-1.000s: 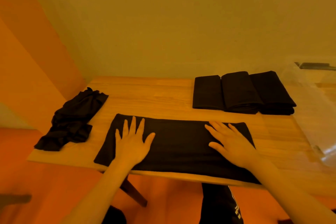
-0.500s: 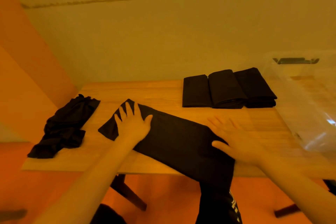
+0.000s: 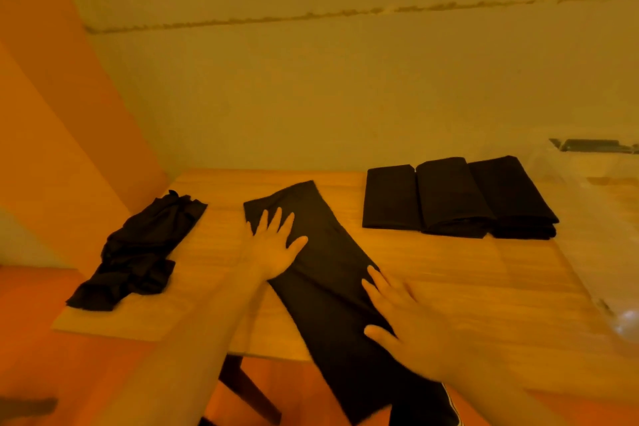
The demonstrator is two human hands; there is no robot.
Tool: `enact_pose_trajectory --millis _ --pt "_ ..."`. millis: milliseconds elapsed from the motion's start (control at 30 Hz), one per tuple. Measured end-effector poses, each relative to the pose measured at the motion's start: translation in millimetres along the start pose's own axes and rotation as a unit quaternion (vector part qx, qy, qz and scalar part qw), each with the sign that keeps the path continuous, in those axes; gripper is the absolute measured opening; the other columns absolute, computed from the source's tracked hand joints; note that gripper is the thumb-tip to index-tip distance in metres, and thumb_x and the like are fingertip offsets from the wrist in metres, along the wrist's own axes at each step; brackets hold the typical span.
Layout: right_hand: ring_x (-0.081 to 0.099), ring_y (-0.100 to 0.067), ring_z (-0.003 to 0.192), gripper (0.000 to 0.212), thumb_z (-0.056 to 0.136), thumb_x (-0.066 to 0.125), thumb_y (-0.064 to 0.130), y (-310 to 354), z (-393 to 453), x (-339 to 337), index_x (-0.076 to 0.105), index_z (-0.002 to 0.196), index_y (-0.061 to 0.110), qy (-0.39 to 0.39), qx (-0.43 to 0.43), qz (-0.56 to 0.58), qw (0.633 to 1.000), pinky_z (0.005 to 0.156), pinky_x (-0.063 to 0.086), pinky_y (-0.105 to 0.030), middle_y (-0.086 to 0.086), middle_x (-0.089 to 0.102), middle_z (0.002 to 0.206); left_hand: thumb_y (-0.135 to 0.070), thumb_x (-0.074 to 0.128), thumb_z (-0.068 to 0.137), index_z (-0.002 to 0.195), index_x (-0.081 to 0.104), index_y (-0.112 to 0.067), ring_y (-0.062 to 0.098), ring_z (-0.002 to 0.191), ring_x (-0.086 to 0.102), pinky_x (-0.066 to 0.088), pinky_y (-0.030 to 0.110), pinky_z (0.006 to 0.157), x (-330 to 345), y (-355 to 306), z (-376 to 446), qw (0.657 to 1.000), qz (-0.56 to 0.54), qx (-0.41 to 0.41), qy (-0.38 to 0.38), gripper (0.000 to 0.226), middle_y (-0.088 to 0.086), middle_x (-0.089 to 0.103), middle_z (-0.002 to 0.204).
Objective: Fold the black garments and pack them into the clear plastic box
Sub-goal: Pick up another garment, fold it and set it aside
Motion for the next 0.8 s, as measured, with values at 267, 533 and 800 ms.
enact_pose_trajectory --millis 267,533,800 --pt "-0.016 -0.006 0.139 0.060 0.098 0.034 0.040 9 47 -27 0.004 0.148 0.025 0.021 -0.091 -0.037 0.995 0.109 -0.009 -0.029 0.013 -0.012 0.152 -0.055 0.019 0.096 0.150 0.002 -0.020 0.025 0.144 -0.012 -0.004 0.048 0.115 4 -18 -15 0.997 -0.011 -0.016 -0.069 0.066 0.007 -0.006 0.158" --pt "-0.009 -0.005 0.140 0.059 0.098 0.032 0.042 1 48 -22 0.005 0.148 0.028 0.029 -0.066 -0.023 0.997 0.114 -0.004 -0.031 0.010 -0.004 0.155 -0.046 0.029 0.098 0.149 0.007 -0.026 0.017 0.144 -0.012 0.000 0.043 0.116 -8 -9 -53 0.997 -0.038 0.048 -0.043 0.060 -0.001 -0.005 0.158" --pt "0.030 -0.005 0.132 0.063 0.094 0.012 0.060 -19 -26 2 0.047 0.133 0.025 0.001 -0.188 -0.098 0.977 0.104 0.031 -0.032 0.010 0.042 0.140 -0.045 0.044 0.089 0.110 0.067 -0.024 0.015 0.124 0.042 0.026 0.038 0.111 69 -38 -194 0.894 0.014 0.393 -0.216 0.038 -0.003 0.063 0.122"
Point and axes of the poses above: each hand's wrist, its own z-axis towards the middle knuckle, its own x-axis out of the palm, y = z × x, the point moved 1 cm from there along z, towards the middle knuckle
